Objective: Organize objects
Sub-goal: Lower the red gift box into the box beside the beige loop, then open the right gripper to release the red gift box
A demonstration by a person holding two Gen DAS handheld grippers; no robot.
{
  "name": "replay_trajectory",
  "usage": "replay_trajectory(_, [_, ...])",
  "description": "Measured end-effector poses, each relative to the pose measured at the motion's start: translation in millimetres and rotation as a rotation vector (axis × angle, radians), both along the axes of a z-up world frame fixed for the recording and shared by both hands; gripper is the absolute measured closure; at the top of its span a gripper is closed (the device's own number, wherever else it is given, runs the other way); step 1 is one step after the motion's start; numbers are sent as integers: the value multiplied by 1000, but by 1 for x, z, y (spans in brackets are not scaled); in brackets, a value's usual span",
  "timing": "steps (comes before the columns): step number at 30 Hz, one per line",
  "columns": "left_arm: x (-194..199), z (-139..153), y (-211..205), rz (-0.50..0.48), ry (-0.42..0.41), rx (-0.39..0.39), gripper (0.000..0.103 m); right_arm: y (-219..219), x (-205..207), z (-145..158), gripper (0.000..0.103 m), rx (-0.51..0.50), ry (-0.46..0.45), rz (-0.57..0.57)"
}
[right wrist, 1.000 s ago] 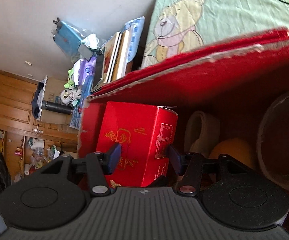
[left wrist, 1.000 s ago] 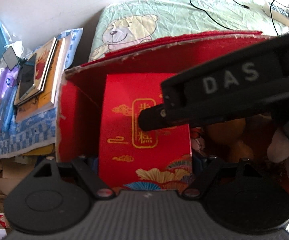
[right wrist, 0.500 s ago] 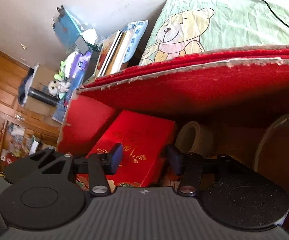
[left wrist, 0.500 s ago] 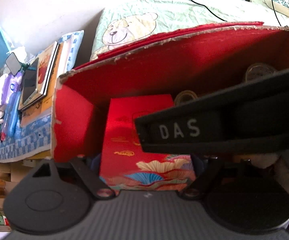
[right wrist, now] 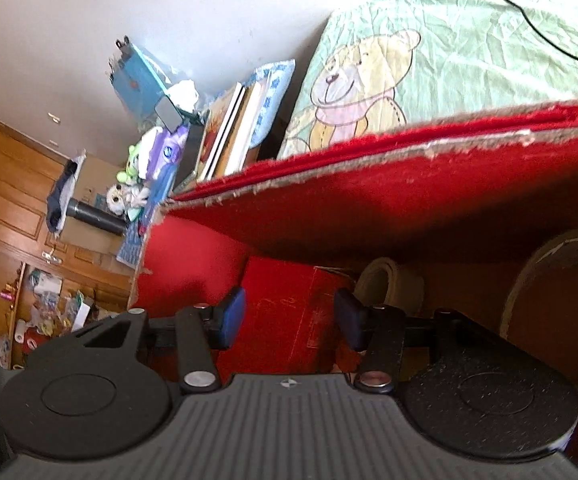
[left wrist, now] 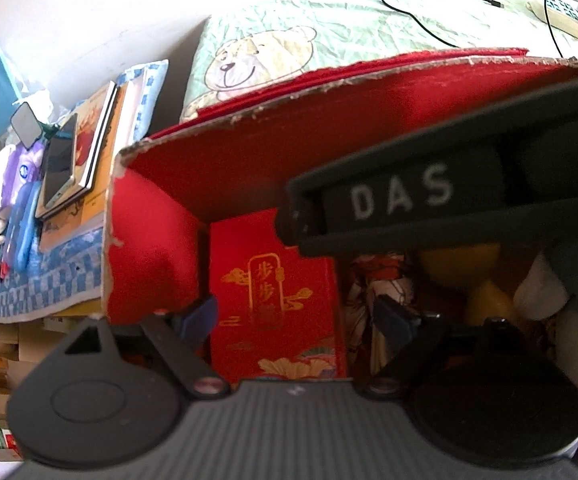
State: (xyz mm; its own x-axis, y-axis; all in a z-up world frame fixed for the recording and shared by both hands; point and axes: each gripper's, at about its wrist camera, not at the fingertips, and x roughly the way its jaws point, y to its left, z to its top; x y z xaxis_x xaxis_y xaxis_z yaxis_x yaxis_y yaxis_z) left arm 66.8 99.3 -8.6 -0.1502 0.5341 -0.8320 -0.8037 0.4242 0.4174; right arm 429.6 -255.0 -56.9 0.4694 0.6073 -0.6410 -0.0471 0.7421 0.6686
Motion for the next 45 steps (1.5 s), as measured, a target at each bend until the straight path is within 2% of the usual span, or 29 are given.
replay_trajectory(16, [2, 5, -5, -3, 13, 37, 15, -4, 0, 2, 49, -29, -24, -38])
replay_trajectory(26, [3, 1, 2, -9, 4, 37, 11, -6, -2, 3, 49, -38, -32, -55])
replay_trajectory(40, [0, 3, 1, -16, -9, 52, 11, -10, -3, 4, 49, -63, -36, -99])
replay_trajectory(45, [-2, 7, -2, -24, -16, 65, 10, -11, -10, 14, 49, -129, -64, -141])
